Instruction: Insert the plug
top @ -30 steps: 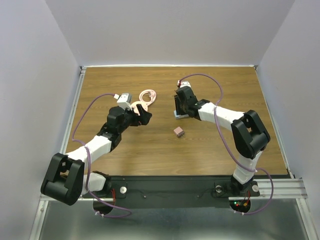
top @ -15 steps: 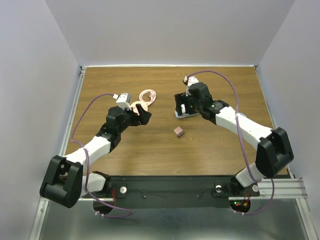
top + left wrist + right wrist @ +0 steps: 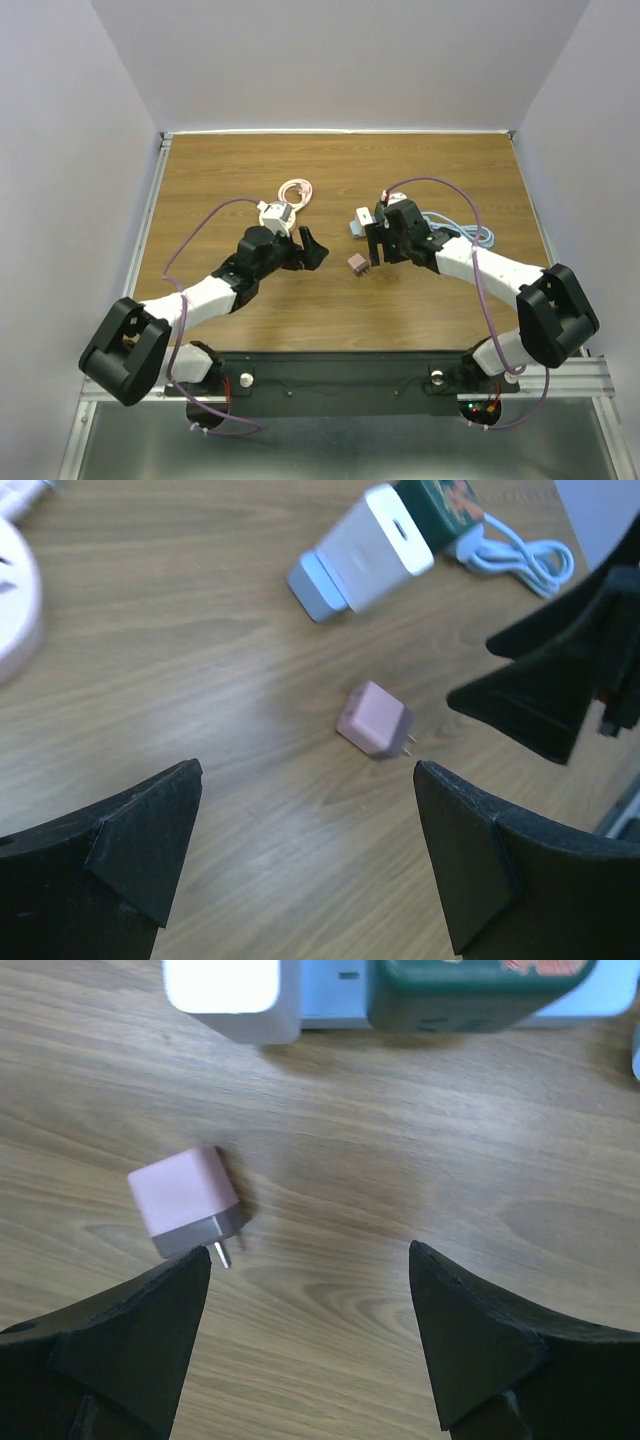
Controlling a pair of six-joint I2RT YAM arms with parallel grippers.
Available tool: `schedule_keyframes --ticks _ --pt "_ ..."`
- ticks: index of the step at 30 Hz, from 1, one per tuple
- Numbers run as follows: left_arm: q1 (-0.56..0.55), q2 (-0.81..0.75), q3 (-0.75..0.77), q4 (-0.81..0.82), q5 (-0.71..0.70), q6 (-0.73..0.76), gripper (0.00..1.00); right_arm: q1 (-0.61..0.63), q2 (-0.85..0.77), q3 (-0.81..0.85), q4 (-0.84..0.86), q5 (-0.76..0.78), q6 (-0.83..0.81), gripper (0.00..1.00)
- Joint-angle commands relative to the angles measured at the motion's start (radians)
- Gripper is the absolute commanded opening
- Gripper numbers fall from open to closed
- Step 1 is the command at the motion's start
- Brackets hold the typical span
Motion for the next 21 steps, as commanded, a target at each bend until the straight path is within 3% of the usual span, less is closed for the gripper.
schedule_keyframes --ticks 1,12,21 --pt "-0.086 0.061 0.058 0.056 -0.017 -0.043 0.99 0.003 -0.018 -0.009 0.021 0.074 0.04 0.85" --pt "-0.144 0.228 0.086 0.178 0.088 -0.141 0.99 0.003 0.088 -0.014 0.087 0.105 0.017 0.85" --pt "-0.176 0.349 0.122 0.293 0.173 -0.215 0.99 0.003 0.157 -0.009 0.153 0.044 0.032 0.85"
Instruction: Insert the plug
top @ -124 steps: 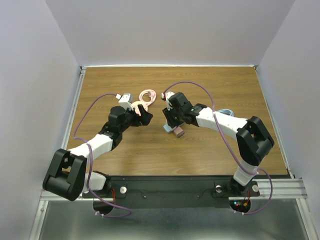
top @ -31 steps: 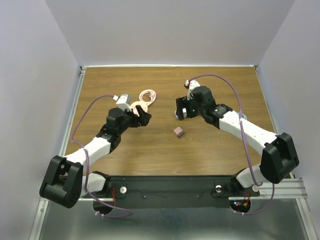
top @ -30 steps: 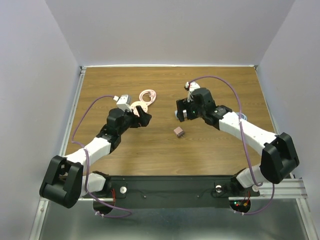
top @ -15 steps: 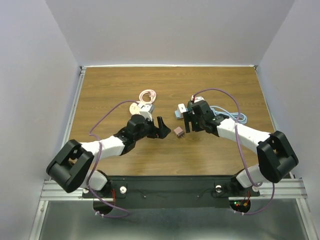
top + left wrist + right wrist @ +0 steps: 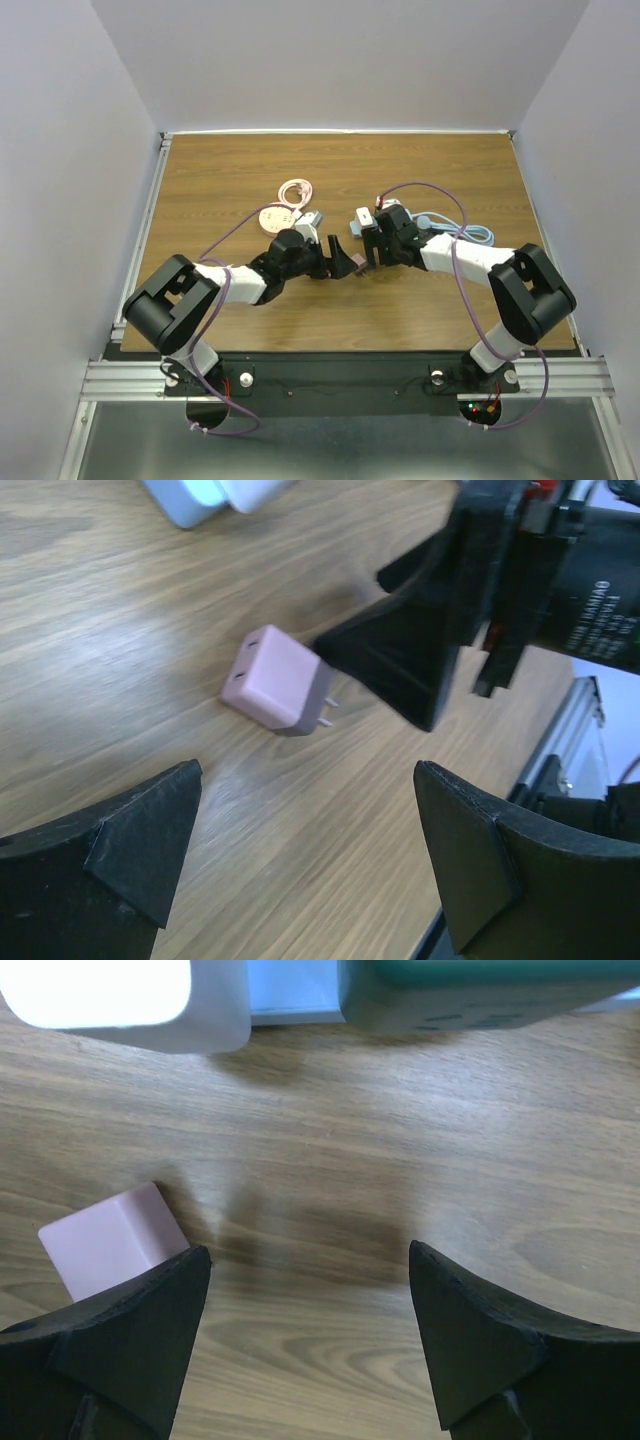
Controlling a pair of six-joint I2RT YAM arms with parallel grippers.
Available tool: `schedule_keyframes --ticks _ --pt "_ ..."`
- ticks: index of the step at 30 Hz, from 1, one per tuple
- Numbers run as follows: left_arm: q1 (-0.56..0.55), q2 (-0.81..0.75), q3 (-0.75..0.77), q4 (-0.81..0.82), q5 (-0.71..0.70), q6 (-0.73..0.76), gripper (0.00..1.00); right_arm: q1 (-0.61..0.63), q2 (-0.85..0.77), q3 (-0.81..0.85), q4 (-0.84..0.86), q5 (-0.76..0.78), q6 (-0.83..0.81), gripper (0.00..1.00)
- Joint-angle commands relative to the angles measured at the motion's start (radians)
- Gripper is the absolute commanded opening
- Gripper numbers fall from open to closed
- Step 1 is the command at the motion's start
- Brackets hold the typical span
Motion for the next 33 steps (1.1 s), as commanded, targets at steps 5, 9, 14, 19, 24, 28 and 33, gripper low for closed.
schedule_keyframes --ticks 5,9,14,19,24,28,33 --pt "-0.023 0.059 0.057 0.136 0.08 -0.06 0.99 0.008 -0.004 -0.016 0.101 -0.109 0.021 0.83" --pt "-0.023 0.078 0.049 0.149 0.082 -0.066 0.99 0.017 -0.034 -0.05 0.099 -0.174 0.041 0.82" --pt "-0.025 0.094 0.046 0.167 0.074 -0.067 0.98 0.04 -0.054 -0.086 0.101 -0.224 0.05 0.81" --pt "-0.032 0.056 0.058 0.075 -0.015 0.009 0.98 0.038 -0.128 -0.087 0.063 -0.106 0.093 0.83" --pt "-0.09 0.042 0.107 -0.06 -0.157 0.087 0.99 0.035 -0.206 -0.047 -0.035 0.051 0.098 0.88" --pt "-0.118 0.069 0.147 -0.115 -0.242 0.115 0.99 0.014 -0.229 -0.057 -0.045 0.072 0.11 0.89" --pt "-0.141 0.115 0.181 -0.124 -0.267 0.126 0.99 -0.002 -0.258 -0.086 -0.046 0.08 0.128 0.89"
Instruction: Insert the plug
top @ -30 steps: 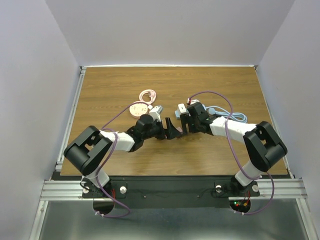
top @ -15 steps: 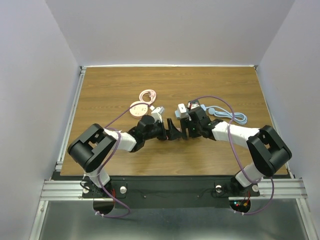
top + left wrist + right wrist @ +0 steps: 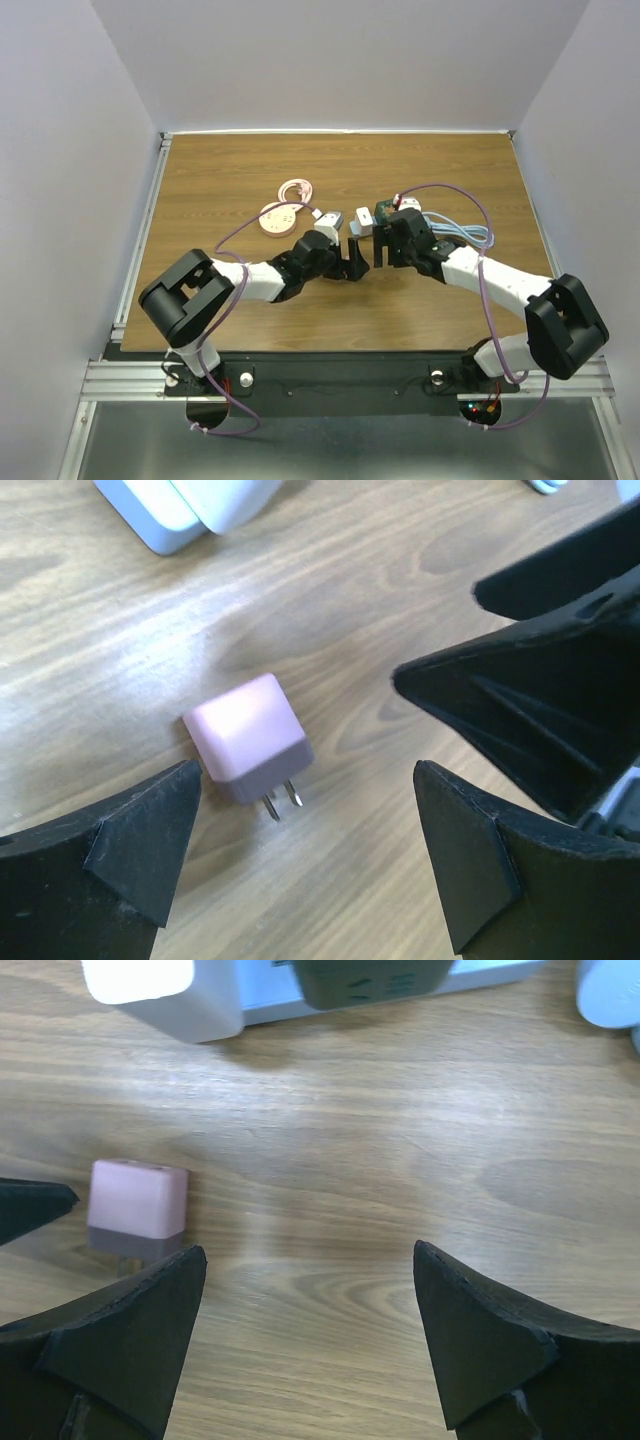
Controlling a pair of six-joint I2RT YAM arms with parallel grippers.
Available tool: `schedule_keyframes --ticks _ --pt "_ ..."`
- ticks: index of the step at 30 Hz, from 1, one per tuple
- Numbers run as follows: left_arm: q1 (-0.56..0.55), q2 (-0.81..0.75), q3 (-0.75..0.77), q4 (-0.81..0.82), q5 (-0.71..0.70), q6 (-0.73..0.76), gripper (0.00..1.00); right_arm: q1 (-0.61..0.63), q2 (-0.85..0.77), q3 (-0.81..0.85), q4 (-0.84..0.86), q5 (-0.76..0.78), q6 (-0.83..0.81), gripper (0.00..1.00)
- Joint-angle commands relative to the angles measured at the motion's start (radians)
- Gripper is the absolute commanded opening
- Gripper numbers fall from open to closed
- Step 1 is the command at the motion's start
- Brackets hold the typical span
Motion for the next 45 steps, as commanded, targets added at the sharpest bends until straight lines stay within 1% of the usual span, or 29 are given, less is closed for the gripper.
schedule_keyframes --ticks 1,6,7,8,10,11,12,14,15,18,24,26,28,29,31,32,33,34,35,36,38,39,42,44,45 --pt "-0.019 0.031 0.057 -0.033 -0.063 0.045 0.99 -0.014 -0.047 -0.011 -0.015 0.049 0.03 0.89" --pt "-0.045 0.074 0.08 -0.08 -0.078 0.059 0.99 -0.02 -0.107 -0.031 -0.017 0.052 0.036 0.9" --pt "-0.047 0.077 0.08 -0.083 -0.112 0.062 0.99 -0.02 -0.113 -0.034 -0.015 0.054 0.039 0.9" --pt "-0.05 0.083 0.084 -0.085 -0.115 0.067 0.98 -0.022 -0.118 -0.032 -0.017 0.052 0.038 0.9" --pt "-0.051 0.091 0.093 -0.097 -0.115 0.071 0.95 -0.023 -0.125 -0.031 -0.017 0.054 0.036 0.9" --pt "-0.054 0.095 0.101 -0.102 -0.114 0.074 0.93 -0.023 -0.127 -0.028 -0.018 0.054 0.036 0.9" --pt "-0.059 0.102 0.107 -0.109 -0.114 0.08 0.88 -0.023 -0.128 -0.026 -0.022 0.054 0.033 0.91" --pt "-0.064 0.106 0.123 -0.125 -0.12 0.088 0.8 -0.023 -0.127 -0.019 -0.022 0.055 0.03 0.91" --pt "-0.07 0.114 0.127 -0.146 -0.132 0.096 0.71 -0.022 -0.127 -0.017 -0.023 0.051 0.03 0.91" --pt "-0.073 0.135 0.147 -0.177 -0.167 0.114 0.64 -0.023 -0.128 -0.008 -0.023 0.045 0.03 0.91" --pt "-0.084 0.169 0.208 -0.27 -0.233 0.151 0.64 -0.023 -0.13 -0.005 -0.026 0.035 0.024 0.91" --pt "-0.088 0.175 0.216 -0.289 -0.249 0.16 0.59 -0.023 -0.127 -0.008 -0.026 0.034 0.024 0.91" --pt "-0.09 0.178 0.216 -0.287 -0.246 0.169 0.51 -0.023 -0.124 -0.012 -0.026 0.037 0.026 0.91" --pt "-0.093 0.178 0.216 -0.289 -0.244 0.186 0.4 -0.025 -0.122 -0.014 -0.026 0.037 0.024 0.91" --pt "-0.097 0.172 0.213 -0.284 -0.244 0.203 0.24 -0.026 -0.124 -0.012 -0.026 0.023 0.024 0.91" --pt "-0.099 0.165 0.207 -0.28 -0.242 0.211 0.1 -0.029 -0.128 -0.009 -0.026 0.017 0.024 0.91" --pt "-0.099 0.142 0.187 -0.272 -0.239 0.231 0.0 -0.032 -0.131 -0.008 -0.028 0.006 0.024 0.91" --pt "-0.099 0.122 0.169 -0.232 -0.223 0.241 0.0 -0.041 -0.147 -0.002 -0.026 -0.026 0.023 0.91" --pt "-0.099 0.097 0.117 -0.203 -0.215 0.251 0.0 -0.046 -0.154 0.004 -0.026 -0.049 0.024 0.91" --pt "-0.099 0.036 0.088 -0.138 -0.197 0.269 0.0 -0.052 -0.165 0.007 -0.026 -0.101 0.023 0.91" --pt "-0.099 -0.028 0.035 -0.077 -0.171 0.301 0.0 -0.066 -0.188 0.02 -0.031 -0.159 0.02 0.91" --pt "-0.099 -0.088 -0.007 -0.032 -0.155 0.326 0.0 -0.071 -0.194 0.032 -0.037 -0.219 0.021 0.91" --pt "-0.099 -0.189 -0.072 0.044 -0.121 0.367 0.0 -0.084 -0.214 0.058 -0.046 -0.316 0.032 0.9" --pt "-0.099 -0.226 -0.094 0.073 -0.098 0.396 0.0 -0.091 -0.211 0.07 -0.045 -0.42 0.046 0.88" --pt "-0.099 -0.252 -0.107 0.096 -0.06 0.413 0.0 -0.091 -0.2 0.086 -0.045 -0.498 0.053 0.88"
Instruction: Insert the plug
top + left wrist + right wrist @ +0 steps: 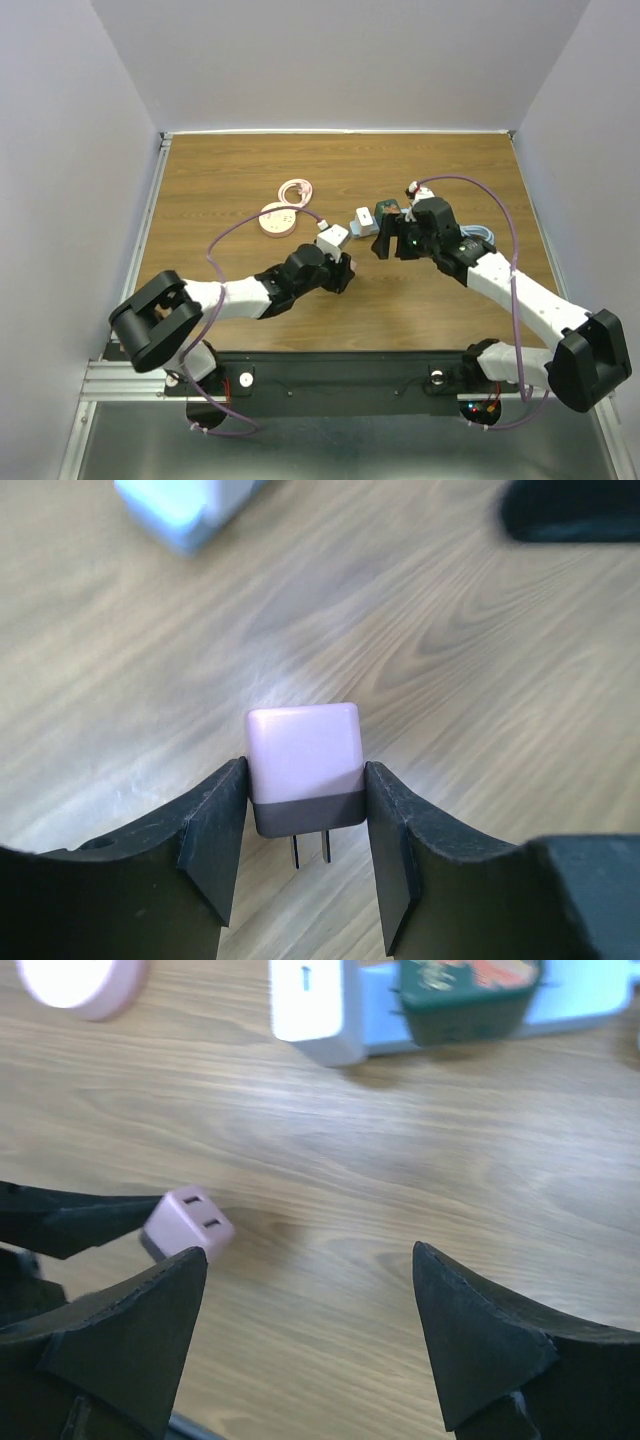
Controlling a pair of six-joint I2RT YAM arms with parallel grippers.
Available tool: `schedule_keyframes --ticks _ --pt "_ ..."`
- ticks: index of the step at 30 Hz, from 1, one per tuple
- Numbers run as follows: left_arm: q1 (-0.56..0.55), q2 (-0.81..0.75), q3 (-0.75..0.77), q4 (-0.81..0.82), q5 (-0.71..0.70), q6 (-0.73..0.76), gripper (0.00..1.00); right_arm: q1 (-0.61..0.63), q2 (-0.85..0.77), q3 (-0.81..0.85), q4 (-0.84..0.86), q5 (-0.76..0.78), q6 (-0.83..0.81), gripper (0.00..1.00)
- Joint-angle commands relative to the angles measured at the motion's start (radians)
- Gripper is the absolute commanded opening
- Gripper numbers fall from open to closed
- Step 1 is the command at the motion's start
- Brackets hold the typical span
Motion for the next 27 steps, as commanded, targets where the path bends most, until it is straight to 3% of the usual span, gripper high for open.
schedule_keyframes --ticks 1,9,20,27 --pt "-0.004 -0.1 -0.032 0.185 0.099 0.097 0.0 -0.011 -0.005 0.074 0.009 -0.274 0.027 0.87" --pt "-0.006 -0.181 -0.089 0.293 0.197 0.117 0.0 -0.009 0.033 0.102 0.028 -0.414 0.027 0.86" --pt "-0.012 -0.236 -0.111 0.301 0.174 0.126 0.0 -0.009 0.105 0.065 0.094 -0.571 0.039 0.82" --pt "-0.021 -0.23 -0.103 0.305 0.171 0.129 0.0 -0.009 0.123 0.048 0.143 -0.669 0.047 0.61"
